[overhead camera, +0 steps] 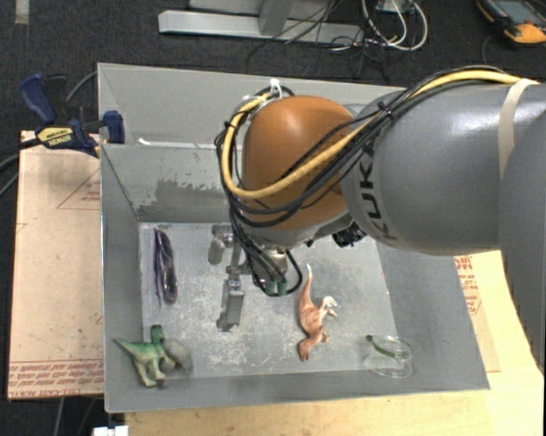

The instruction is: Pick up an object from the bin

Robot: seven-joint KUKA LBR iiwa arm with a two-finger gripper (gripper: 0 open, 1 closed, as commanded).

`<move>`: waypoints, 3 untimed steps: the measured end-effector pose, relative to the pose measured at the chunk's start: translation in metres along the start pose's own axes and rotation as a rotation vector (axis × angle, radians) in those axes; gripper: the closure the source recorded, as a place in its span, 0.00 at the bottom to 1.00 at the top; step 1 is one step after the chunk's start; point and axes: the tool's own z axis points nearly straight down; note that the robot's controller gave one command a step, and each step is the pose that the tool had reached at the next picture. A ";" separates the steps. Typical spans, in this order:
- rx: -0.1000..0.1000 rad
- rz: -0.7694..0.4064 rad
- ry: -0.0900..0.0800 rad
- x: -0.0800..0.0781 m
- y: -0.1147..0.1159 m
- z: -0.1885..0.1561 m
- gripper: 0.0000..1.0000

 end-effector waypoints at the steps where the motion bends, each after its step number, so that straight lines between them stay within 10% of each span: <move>1: -0.001 0.005 -0.008 -0.002 -0.001 -0.005 0.00; 2: -0.001 -0.124 -0.001 0.037 -0.032 0.032 0.00; 3: -0.003 0.098 -0.009 0.023 -0.036 0.048 0.00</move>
Offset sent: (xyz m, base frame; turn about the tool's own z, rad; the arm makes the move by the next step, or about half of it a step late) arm -0.0434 -0.0378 -0.0379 -0.1447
